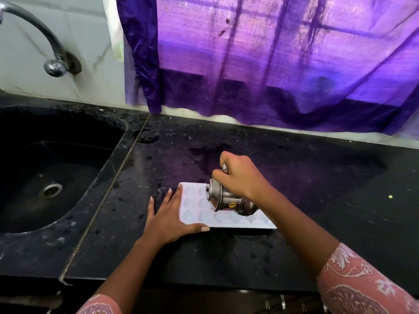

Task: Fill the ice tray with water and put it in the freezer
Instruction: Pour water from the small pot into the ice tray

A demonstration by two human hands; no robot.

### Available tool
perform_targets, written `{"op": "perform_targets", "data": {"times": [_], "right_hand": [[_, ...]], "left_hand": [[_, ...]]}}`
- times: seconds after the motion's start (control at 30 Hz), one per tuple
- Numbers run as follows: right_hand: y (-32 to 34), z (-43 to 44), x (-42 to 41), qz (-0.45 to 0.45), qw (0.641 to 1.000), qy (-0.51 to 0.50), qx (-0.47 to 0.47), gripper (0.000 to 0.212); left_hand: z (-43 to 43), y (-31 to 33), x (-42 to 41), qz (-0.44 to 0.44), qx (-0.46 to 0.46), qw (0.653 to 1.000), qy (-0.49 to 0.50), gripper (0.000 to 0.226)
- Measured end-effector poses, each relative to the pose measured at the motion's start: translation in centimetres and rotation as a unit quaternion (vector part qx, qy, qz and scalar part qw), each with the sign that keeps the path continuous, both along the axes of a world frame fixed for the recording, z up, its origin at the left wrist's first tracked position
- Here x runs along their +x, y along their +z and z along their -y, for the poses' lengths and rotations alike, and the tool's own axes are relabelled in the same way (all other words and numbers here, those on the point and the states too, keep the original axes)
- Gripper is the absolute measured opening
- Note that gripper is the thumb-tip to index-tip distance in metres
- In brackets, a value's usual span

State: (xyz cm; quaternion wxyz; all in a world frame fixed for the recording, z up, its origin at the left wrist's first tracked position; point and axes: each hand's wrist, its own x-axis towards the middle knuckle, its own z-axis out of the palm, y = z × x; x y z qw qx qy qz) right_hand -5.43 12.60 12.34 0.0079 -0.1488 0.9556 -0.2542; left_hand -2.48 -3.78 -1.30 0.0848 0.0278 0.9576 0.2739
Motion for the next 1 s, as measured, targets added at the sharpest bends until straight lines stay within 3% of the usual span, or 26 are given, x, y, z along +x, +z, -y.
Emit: {"op": "perform_targets", "data": {"times": [0.67, 1.0], "right_hand": [[0.2, -0.7, 0.2, -0.003, 1.000, 0.002, 0.005, 0.032], [-0.1, -1.9, 0.6, 0.014, 0.996, -0.047, -0.078, 0.030]], "left_hand": [[0.0, 0.1, 0.0, 0.002, -0.003, 1.000, -0.002, 0.129], [0.0, 0.1, 0.1, -0.004, 0.005, 1.000, 0.001, 0.129]]}}
